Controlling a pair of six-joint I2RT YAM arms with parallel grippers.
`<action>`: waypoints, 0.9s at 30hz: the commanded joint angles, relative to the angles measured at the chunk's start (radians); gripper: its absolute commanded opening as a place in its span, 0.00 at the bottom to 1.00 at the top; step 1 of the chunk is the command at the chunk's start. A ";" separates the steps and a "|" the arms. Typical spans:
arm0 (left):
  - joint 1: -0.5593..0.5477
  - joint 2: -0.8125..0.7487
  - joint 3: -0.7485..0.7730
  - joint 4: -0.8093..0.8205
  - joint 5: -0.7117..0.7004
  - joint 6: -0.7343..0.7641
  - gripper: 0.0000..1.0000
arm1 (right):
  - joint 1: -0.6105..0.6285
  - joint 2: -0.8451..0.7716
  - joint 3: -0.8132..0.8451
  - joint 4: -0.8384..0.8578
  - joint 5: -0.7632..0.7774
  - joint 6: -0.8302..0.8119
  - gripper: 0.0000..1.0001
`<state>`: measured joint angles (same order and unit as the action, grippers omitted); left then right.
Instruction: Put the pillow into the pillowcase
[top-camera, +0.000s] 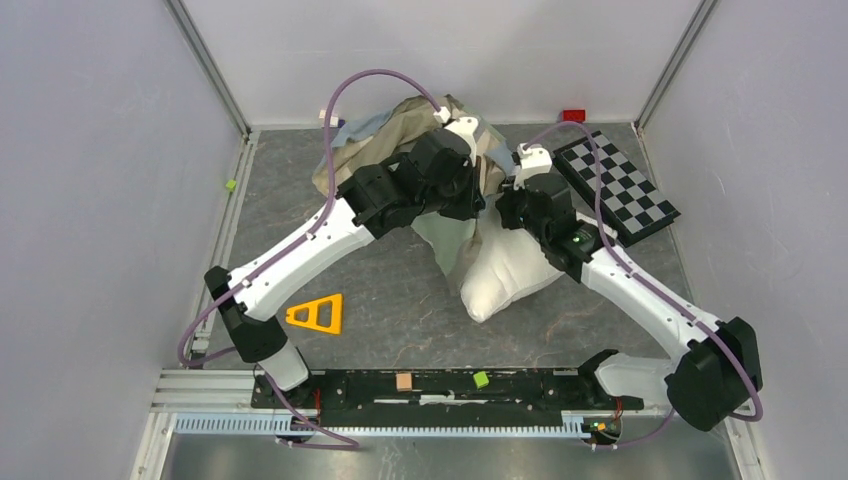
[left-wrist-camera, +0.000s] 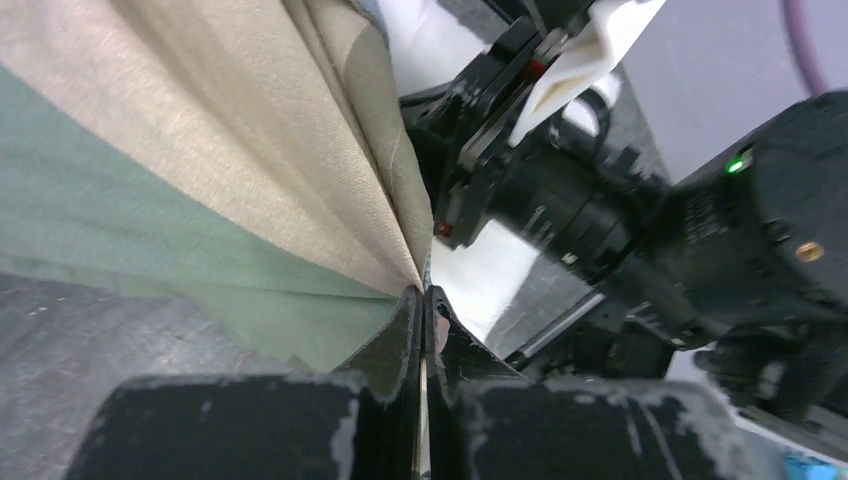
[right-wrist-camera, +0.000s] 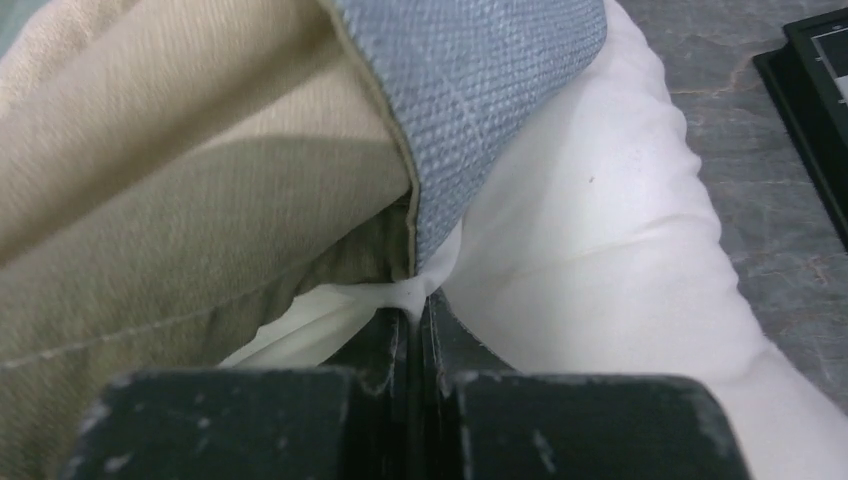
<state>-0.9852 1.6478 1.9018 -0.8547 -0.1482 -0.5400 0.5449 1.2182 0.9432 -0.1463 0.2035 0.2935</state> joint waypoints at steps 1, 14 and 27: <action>-0.010 0.018 0.056 0.107 0.216 -0.157 0.03 | -0.002 0.021 -0.054 0.134 -0.029 0.065 0.00; 0.120 0.089 -0.062 0.174 0.216 -0.204 0.37 | -0.033 -0.260 -0.147 -0.071 0.048 0.087 0.65; 0.175 -0.134 -0.374 0.069 -0.098 0.032 1.00 | 0.296 -0.393 -0.268 -0.168 0.264 -0.007 0.98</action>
<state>-0.8181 1.6325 1.6901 -0.7864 -0.1318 -0.6006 0.7296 0.8555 0.7349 -0.2691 0.3176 0.3157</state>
